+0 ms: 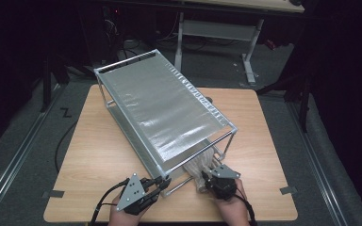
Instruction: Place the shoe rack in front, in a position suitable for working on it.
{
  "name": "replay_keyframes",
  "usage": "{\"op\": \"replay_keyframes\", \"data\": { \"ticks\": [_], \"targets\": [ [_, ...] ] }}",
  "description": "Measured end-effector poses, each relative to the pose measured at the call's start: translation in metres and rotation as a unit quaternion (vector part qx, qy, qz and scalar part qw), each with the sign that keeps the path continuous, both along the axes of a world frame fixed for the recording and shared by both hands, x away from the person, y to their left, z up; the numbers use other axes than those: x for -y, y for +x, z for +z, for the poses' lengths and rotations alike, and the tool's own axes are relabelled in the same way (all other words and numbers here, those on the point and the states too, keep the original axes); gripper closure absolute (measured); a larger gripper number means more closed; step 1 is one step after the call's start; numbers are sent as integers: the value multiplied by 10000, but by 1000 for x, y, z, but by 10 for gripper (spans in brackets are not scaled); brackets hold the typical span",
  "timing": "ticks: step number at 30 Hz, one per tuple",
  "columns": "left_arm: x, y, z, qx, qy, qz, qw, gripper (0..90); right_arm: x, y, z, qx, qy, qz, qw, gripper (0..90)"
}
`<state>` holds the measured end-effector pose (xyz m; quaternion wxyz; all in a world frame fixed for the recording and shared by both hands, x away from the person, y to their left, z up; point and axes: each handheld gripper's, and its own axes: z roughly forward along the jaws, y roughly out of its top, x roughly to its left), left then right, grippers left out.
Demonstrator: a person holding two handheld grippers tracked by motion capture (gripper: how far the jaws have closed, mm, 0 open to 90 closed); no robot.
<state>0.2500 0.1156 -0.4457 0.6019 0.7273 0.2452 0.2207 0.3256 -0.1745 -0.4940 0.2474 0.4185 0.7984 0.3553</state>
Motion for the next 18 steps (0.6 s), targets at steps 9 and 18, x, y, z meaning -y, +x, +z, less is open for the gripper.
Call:
{"op": "replay_keyframes", "data": {
  "ticks": [9, 18],
  "targets": [
    [0, 0, 0, 32, 26, 23, 10000, 805, 24, 15, -1, 10, 64, -378, 9993, 672],
    [0, 0, -2, 47, 51, -9, 10000, 801, 14, 8, -3, -178, 296, 49, 9994, 655]
  ]
}}
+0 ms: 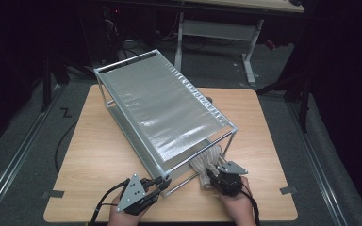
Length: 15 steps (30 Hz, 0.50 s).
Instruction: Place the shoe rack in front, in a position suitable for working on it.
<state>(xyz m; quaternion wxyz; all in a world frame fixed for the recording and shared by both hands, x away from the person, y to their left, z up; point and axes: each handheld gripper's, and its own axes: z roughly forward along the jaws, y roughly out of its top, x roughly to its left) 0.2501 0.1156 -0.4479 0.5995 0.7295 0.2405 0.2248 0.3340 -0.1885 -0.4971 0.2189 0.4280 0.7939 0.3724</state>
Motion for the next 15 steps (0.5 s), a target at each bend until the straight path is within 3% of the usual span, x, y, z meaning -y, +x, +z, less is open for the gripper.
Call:
{"op": "replay_keyframes", "data": {
  "ticks": [10, 15],
  "targets": [
    [-1, 1, 0, -26, -38, -23, 10000, 805, -39, -25, 0, -68, 57, 841, 9964, 647],
    [-2, 1, -1, -18, -36, -28, 10000, 805, -65, -42, 1, -184, 140, 1441, 9893, 641]
  ]
}}
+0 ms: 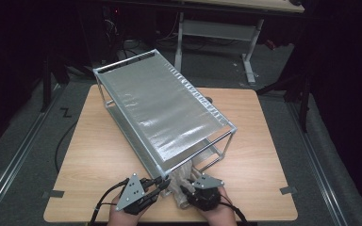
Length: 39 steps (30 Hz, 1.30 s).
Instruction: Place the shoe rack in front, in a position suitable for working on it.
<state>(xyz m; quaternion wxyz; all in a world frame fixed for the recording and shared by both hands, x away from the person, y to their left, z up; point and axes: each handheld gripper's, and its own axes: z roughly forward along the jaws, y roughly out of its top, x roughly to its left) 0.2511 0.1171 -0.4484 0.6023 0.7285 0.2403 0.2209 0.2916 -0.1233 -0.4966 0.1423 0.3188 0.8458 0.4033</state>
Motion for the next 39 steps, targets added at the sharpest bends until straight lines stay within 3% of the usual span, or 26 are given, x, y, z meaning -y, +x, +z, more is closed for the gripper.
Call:
{"op": "replay_keyframes", "data": {
  "ticks": [2, 4, 9, 13, 18, 23, 27, 33, 39],
  "targets": [
    [0, 0, 0, 6, 1, 11, 10000, 805, -14, -10, 0, 16, -51, 303, 9995, 638],
    [-1, 0, 0, -9, -14, 15, 10000, 806, -20, -14, 0, 70, -119, 373, 9992, 632],
    [-1, 0, 0, -25, -17, 20, 10000, 807, -21, -15, -1, 150, -206, 374, 9990, 588],
    [-1, 0, 0, -28, 0, 11, 10000, 807, -22, -15, 0, 267, -380, 345, 9983, 617],
    [-2, 0, 0, -28, 5, -10, 10000, 807, -5, -2, 1, 216, -406, -78, 9989, 628],
    [-2, 0, 0, -28, 11, -10, 10000, 808, 23, 17, 0, 218, -347, -595, 9974, 621],
    [-2, 0, 1, -35, 13, -2, 10000, 808, 48, 34, -1, 164, -232, -1101, 9935, 615],
    [-2, 0, 1, -34, 30, 0, 10000, 809, 80, 58, -1, 167, -246, -1838, 9825, 612],
    [-1, 2, 0, 1, 19, -10, 10000, 808, 83, 64, -2, 146, -262, -1894, 9814, 572]
  ]
}}
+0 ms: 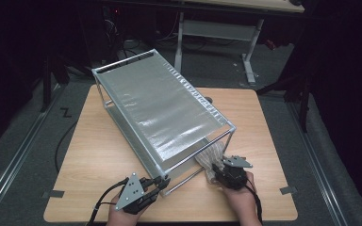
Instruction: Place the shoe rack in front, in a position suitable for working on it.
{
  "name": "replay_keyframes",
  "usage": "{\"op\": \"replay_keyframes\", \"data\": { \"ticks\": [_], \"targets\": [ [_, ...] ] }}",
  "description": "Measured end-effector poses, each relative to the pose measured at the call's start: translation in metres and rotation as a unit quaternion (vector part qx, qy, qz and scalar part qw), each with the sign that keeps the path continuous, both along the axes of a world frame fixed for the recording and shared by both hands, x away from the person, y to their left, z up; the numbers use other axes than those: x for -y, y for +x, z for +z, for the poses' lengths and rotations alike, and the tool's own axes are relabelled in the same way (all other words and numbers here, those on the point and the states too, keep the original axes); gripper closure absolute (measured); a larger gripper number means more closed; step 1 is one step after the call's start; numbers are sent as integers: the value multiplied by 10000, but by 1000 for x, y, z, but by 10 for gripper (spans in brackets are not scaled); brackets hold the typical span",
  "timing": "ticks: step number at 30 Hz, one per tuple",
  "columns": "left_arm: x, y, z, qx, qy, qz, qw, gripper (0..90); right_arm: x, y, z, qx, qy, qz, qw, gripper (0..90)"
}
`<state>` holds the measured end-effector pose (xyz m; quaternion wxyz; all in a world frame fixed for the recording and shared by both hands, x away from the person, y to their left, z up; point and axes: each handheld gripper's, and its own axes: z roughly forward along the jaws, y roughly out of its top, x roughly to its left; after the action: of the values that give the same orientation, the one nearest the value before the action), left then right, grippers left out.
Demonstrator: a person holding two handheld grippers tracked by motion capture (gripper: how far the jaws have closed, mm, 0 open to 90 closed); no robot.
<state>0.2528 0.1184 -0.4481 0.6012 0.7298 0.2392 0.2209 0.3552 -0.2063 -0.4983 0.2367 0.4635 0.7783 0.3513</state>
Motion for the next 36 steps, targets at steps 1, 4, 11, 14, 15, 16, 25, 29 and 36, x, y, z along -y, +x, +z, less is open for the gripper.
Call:
{"op": "replay_keyframes", "data": {
  "ticks": [1, 4, 11, 14, 15, 16, 25, 29, 36],
  "targets": [
    [0, 1, 0, 0, 6, -1, 10000, 808, 0, 0, 0, -26, 31, 17, 10000, 541],
    [2, 4, 0, 17, 15, 17, 10000, 808, -1, 2, 0, -119, 142, 109, 9998, 458],
    [4, 16, -2, 66, -45, 125, 9999, 807, -10, 10, -1, -158, 69, 175, 9997, 432],
    [3, 17, -2, 53, -68, 154, 9998, 807, -10, 11, -1, -184, 140, 242, 9994, 598],
    [3, 17, -2, 57, -73, 157, 9998, 807, -11, 11, 0, -198, 141, 236, 9994, 644],
    [3, 17, -2, 64, -76, 168, 9998, 806, -12, 11, 1, -190, 98, 252, 9995, 676],
    [-4, 9, -9, -27, 610, -84, 9981, 604, -9, -10, 14, 177, 352, 363, 9986, 719],
    [-12, 7, -16, -78, 448, 53, 9990, 566, -5, -25, 20, 319, 428, 405, 9978, 719],
    [-16, 10, -24, -69, 135, 129, 9998, 553, 1, -53, 39, 882, 428, 313, 9947, 719]
  ]
}}
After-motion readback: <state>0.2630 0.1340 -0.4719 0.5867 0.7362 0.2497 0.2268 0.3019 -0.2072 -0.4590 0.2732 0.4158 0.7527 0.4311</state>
